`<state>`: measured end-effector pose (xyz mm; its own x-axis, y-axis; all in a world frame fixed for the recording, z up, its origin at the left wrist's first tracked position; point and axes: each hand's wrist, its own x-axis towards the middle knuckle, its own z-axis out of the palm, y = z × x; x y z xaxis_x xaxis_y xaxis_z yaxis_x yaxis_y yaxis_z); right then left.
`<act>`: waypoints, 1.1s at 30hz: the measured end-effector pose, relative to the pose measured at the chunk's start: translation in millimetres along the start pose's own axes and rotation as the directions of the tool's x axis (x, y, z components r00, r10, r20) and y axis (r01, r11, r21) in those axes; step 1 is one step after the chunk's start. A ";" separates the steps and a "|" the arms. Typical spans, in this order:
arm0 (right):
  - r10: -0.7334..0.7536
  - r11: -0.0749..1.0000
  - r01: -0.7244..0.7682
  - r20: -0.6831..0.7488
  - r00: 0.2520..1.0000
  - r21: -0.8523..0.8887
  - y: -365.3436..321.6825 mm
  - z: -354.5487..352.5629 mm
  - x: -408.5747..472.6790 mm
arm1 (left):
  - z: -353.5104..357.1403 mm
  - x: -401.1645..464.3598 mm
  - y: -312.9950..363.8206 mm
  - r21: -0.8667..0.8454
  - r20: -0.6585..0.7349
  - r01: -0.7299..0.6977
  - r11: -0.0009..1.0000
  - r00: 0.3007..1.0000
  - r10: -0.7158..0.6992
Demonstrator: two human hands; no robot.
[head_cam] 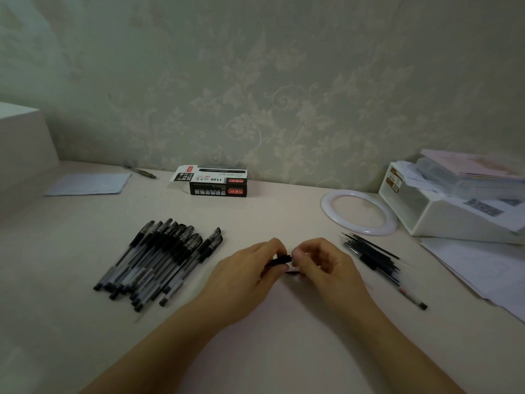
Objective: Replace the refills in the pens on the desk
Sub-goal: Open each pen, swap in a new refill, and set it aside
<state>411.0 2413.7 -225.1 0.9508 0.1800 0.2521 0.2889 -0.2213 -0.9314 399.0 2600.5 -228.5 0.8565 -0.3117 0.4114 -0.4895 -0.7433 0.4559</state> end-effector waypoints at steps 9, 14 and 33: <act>0.002 1.000 -0.003 0.045 0.999 0.008 2.2 -3.3 2.4 | 0.1 1.9 -2.7 -0.061 0.008 0.012 0.998 1.000 -0.012; 0.011 1.000 -0.011 0.014 1.000 0.013 1.1 0.1 0.5 | 1.9 1.0 -0.5 -0.073 0.031 -0.004 0.997 0.999 0.006; 0.030 0.996 -0.032 0.024 0.999 0.079 1.7 -1.3 2.1 | -0.5 0.5 3.2 -0.074 0.033 0.028 0.997 0.999 -0.025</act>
<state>413.6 2412.5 -225.8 0.9561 0.1961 0.2176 0.2487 -0.1510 -0.9567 397.9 2598.3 -226.4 0.8734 -0.3121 0.3738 -0.4765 -0.7059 0.5240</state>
